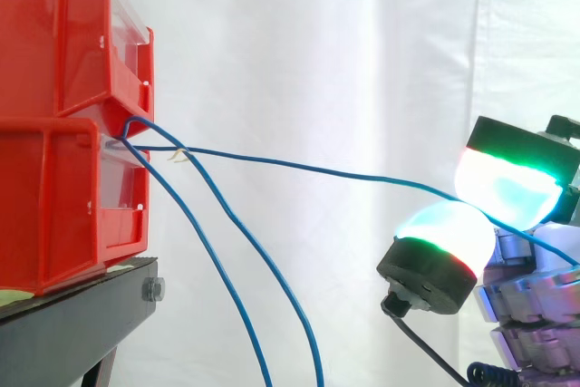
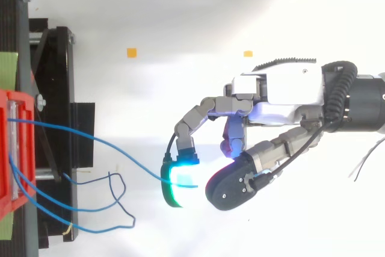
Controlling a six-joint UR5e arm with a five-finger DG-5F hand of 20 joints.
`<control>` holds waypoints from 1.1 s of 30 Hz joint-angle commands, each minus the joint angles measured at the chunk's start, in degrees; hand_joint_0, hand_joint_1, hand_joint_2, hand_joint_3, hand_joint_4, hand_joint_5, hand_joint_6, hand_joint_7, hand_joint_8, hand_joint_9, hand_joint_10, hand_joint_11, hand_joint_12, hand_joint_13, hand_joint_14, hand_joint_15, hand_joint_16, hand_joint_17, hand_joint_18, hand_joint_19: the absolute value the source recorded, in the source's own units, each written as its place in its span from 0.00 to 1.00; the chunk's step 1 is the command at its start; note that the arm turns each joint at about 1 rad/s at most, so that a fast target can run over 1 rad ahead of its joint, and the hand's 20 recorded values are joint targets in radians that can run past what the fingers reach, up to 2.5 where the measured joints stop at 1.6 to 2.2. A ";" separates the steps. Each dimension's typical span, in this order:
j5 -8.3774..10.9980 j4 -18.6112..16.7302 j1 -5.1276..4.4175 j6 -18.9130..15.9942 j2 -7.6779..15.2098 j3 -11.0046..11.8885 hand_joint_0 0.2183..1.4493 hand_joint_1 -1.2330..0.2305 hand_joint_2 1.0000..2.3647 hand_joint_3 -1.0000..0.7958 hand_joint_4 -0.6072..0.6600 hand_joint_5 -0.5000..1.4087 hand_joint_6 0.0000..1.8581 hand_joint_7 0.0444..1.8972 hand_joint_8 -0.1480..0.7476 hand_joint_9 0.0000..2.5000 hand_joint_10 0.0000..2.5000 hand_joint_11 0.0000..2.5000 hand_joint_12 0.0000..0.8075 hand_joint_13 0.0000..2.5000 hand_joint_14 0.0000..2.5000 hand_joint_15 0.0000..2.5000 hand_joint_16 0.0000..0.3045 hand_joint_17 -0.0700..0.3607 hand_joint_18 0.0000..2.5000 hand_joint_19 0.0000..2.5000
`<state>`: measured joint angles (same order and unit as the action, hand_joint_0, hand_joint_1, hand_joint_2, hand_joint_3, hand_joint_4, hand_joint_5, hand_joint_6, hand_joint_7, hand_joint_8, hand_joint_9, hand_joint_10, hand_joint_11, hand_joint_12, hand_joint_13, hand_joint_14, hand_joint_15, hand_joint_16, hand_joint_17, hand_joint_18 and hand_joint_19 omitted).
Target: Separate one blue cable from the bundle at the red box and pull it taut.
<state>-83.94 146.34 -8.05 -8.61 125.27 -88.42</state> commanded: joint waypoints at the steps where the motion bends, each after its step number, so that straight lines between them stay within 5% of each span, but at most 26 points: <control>1: 0.00 0.00 -0.03 0.00 -0.02 0.00 0.32 0.38 0.00 0.52 0.41 0.23 0.45 0.55 0.53 0.66 0.00 0.67 0.53 0.63 0.15 0.58 0.23 0.53 0.53 0.36; 33: 0.00 0.00 0.06 0.00 -0.02 0.00 0.32 0.37 0.00 0.52 0.42 0.23 0.44 0.56 0.53 0.66 0.00 0.66 0.53 0.63 0.16 0.58 0.24 0.54 0.53 0.36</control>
<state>-83.94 146.34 -8.07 -8.61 125.24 -88.42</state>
